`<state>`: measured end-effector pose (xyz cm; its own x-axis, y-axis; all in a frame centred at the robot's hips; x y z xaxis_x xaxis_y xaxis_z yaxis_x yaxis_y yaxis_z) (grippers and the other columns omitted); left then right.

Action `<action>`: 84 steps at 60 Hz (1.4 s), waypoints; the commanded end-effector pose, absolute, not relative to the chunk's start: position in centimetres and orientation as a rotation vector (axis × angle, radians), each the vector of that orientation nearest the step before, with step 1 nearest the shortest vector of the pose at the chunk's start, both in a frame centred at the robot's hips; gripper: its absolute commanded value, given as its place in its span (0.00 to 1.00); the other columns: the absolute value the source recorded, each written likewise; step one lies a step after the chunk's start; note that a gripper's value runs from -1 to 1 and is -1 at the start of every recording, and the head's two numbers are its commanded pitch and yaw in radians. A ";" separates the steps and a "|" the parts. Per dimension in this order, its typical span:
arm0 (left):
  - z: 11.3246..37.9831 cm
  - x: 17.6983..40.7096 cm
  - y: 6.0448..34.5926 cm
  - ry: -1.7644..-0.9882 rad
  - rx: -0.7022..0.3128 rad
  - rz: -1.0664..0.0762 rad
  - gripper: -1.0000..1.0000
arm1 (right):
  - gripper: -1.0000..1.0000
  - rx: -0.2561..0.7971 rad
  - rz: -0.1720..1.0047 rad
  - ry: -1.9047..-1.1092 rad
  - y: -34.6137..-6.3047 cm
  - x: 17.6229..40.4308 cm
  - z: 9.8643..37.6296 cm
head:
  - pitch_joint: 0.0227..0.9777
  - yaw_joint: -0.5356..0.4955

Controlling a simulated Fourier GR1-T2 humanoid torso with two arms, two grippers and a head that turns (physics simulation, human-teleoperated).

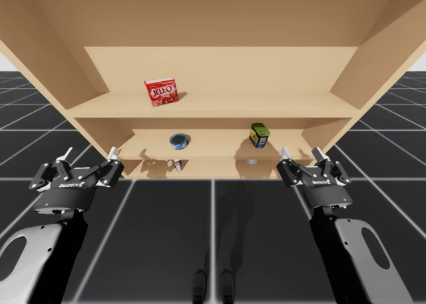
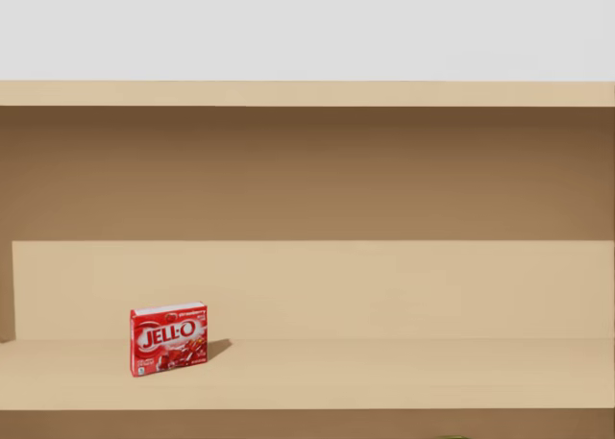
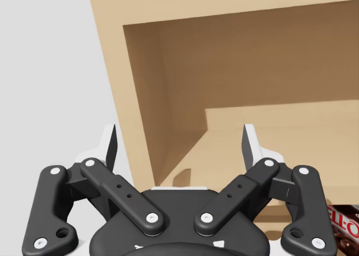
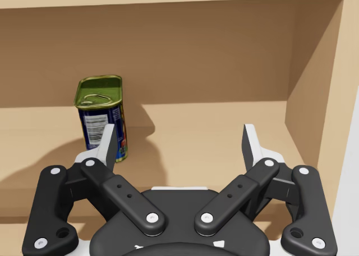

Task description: Find the tomato soup can on the shelf and bring it to me.

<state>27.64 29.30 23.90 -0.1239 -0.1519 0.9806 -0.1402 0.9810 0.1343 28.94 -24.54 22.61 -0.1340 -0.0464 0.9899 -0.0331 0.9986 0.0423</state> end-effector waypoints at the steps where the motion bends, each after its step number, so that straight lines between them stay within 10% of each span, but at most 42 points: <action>1: 23.9 27.6 29.3 -1.700 0.223 -0.010 0.00 | 0.00 0.031 -0.068 -1.712 -24.4 28.9 22.6 | 0.04 0.51; 40: 23.9 27.7 29.5 -1.701 0.227 -0.009 0.00 | 0.00 0.069 -0.053 -1.653 -24.8 29.3 22.7 | 0.44 0.52; 59: 23.8 27.7 29.2 -1.699 0.223 -0.027 0.00 | 0.00 0.061 -0.047 -1.650 -24.8 29.3 22.6 | 0.69 0.34; 84: 23.5 27.7 28.5 -1.695 0.216 -0.041 0.00 | 0.00 0.089 -0.048 -1.651 -24.0 28.4 23.2 | 0.72 0.30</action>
